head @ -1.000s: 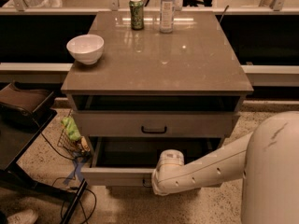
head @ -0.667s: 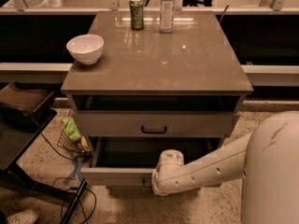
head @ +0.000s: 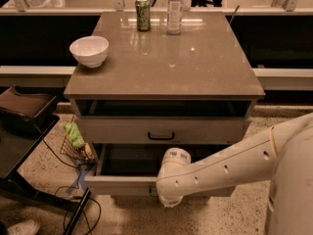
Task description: Open middle drawer
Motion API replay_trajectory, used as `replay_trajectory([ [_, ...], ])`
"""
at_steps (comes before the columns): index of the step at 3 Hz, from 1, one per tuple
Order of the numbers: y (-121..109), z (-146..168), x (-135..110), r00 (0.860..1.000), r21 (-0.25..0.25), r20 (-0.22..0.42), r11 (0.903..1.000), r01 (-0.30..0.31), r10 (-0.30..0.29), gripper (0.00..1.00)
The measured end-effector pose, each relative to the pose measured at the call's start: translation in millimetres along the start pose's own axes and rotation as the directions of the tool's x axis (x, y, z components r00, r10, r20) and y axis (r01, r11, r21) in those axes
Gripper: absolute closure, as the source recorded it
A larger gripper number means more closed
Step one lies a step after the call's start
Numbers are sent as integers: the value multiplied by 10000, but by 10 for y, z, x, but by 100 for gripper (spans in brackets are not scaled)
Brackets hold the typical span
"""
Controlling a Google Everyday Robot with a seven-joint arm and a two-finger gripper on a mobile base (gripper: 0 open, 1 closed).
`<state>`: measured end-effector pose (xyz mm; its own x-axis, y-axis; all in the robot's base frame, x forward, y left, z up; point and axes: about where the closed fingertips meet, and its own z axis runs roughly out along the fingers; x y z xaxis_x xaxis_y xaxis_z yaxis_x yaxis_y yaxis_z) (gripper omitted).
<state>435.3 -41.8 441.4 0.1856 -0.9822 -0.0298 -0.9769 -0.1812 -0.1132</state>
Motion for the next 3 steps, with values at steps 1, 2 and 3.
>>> replay_trajectory([
  [1, -53, -197, 66, 9997, -63, -97, 9997, 220, -221, 100],
  [2, -296, -198, 278, 9993, 361, -9, 9986, 377, -377, 100],
  [3, -653, -84, 582, 9982, 950, 108, 9938, 576, -589, 100],
])
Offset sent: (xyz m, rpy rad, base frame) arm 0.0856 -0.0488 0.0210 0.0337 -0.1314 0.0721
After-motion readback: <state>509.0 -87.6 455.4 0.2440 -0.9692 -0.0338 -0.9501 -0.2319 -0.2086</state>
